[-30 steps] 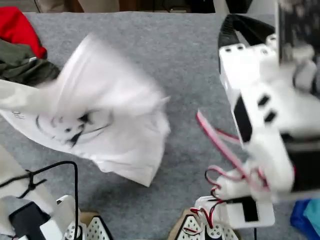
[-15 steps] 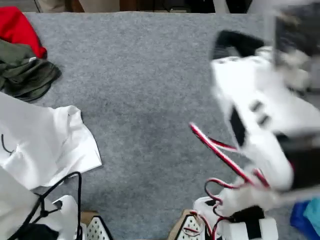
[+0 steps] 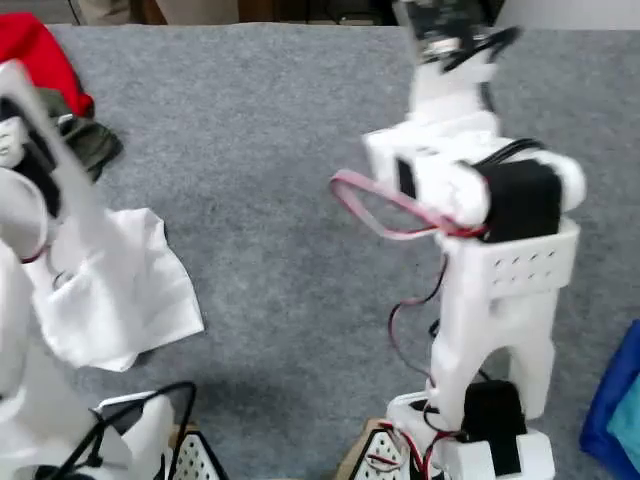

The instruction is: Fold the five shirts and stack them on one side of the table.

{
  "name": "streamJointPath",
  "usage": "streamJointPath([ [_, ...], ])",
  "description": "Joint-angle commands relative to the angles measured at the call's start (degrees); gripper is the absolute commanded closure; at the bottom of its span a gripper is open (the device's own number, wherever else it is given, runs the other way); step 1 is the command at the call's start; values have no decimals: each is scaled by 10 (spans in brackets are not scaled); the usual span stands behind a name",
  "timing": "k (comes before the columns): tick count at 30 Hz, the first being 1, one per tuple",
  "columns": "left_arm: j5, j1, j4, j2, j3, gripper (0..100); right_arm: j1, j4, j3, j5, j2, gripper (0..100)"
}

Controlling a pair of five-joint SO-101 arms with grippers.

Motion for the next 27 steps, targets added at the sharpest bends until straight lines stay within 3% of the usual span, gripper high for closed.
streamJointPath([
  [1,14,128,-84,-8,-11,980,135,8,29,-1,-30,991],
  [8,-33,423,-135,-7,106,980,338,5,191,76,-91,990],
  [14,-29,531,-306,29,211,980,478,-14,315,139,-142,990],
  [18,-29,533,-356,79,212,980,499,-15,367,161,-175,990],
  [21,-29,481,-355,91,207,980,487,-15,388,161,-192,990],
  [24,-29,408,-354,93,205,980,436,-11,402,156,-202,990],
  [27,-33,332,-334,94,205,980,333,-11,421,151,-205,990],
])
